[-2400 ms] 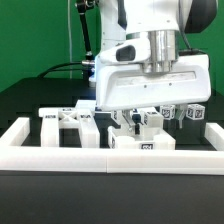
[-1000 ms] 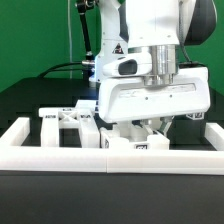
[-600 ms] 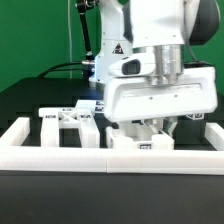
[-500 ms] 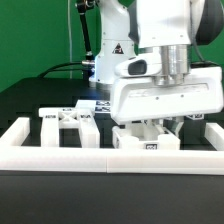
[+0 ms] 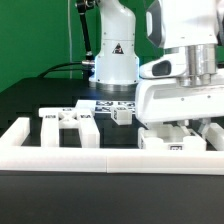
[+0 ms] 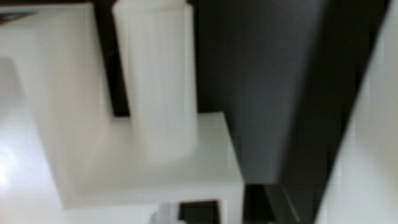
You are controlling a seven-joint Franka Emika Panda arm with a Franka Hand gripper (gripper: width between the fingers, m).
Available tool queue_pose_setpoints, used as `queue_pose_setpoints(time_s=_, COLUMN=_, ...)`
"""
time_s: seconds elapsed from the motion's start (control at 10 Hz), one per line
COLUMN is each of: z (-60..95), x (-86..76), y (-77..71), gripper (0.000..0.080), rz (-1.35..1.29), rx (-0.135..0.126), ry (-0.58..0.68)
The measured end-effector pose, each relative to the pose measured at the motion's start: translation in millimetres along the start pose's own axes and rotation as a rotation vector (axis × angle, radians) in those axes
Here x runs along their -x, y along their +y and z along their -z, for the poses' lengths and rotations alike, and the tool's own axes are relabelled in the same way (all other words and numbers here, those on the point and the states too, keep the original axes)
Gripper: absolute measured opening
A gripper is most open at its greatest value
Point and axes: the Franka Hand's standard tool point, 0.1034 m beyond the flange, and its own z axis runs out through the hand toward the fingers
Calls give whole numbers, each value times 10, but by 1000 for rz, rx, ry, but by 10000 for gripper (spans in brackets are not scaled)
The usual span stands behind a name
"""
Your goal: Assemble chair
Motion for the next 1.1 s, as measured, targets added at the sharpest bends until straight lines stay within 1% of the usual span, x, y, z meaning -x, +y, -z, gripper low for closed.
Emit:
queue_pose_setpoints(time_s=0.1, z=-9, x=-56, y=-62, gripper=34, rz=-9, rx=-4, ry=2)
queue_pose_setpoints(time_s=0.3, z=-26, x=-127, y=-141, gripper=34, rz=-14, rx=-8, ry=6)
queue_pose_setpoints(time_s=0.6, z=-22, x=-135, y=-144, gripper=34, rz=2, rx=-8, ry=8)
queue_pose_setpoints(time_s=0.7, z=-23, x=-136, y=-103, gripper=126, rz=-1, rx=-4, ry=8)
queue_pose_setpoints(time_s=0.8, z=-22, x=-138, y=-27, gripper=263, rz=-9, rx=5, ry=8)
queue_pose_setpoints(time_s=0.9, z=-7, x=-143, y=27, gripper=263, rz=-13, rx=11, ry=8)
queue_pose_setpoints(time_s=1.0, z=70, x=-174, y=66, gripper=447, rz=-4, rx=14, ry=14)
queue_pose_setpoints(time_s=1.1, z=187, x=-206, y=74, gripper=573, rz=16, rx=13, ry=20)
